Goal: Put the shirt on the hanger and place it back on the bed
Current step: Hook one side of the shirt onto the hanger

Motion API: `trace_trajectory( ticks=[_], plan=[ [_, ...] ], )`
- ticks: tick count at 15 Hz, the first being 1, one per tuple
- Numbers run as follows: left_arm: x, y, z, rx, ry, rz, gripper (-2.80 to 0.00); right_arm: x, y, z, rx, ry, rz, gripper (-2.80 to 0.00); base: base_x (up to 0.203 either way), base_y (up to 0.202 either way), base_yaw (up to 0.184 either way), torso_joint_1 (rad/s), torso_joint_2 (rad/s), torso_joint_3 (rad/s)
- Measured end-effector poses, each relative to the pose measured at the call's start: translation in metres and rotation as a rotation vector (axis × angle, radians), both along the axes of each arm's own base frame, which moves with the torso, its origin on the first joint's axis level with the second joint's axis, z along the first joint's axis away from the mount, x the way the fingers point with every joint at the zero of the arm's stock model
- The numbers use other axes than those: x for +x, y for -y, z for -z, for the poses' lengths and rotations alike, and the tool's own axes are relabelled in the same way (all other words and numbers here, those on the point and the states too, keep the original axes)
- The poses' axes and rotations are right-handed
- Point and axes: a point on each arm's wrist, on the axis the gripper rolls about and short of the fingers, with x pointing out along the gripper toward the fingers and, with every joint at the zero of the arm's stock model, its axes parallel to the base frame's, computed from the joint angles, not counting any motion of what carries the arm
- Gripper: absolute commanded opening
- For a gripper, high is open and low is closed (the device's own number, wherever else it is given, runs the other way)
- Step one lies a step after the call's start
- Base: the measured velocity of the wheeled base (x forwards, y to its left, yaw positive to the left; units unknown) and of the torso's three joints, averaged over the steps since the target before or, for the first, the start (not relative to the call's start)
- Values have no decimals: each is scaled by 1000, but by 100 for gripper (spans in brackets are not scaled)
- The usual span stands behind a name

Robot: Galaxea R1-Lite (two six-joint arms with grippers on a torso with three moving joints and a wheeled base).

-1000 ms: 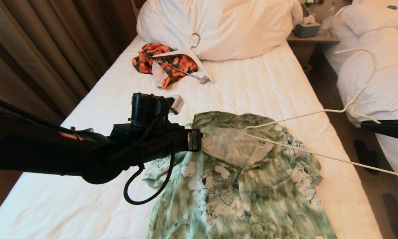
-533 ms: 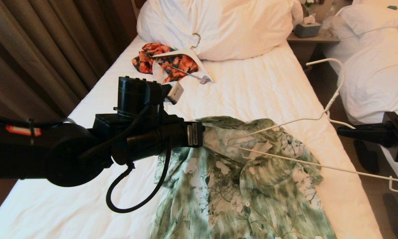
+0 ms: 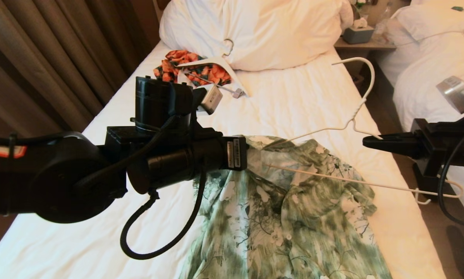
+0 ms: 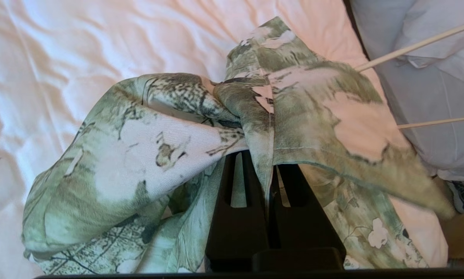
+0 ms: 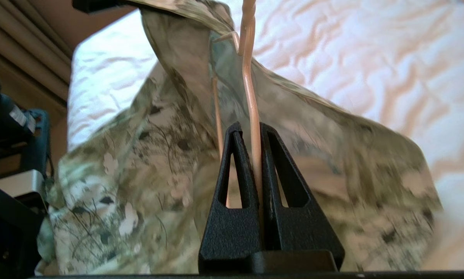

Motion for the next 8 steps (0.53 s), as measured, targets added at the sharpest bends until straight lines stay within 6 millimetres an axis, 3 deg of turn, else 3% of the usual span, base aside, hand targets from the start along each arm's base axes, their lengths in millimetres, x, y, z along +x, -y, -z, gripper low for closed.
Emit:
trace_trajectory(
  ticks=[8],
  plan=[
    [1,4,-23,-16,21,2,-280,25,-72,7,41,78,-21,-280,0,0,0,0,0,0]
  ],
)
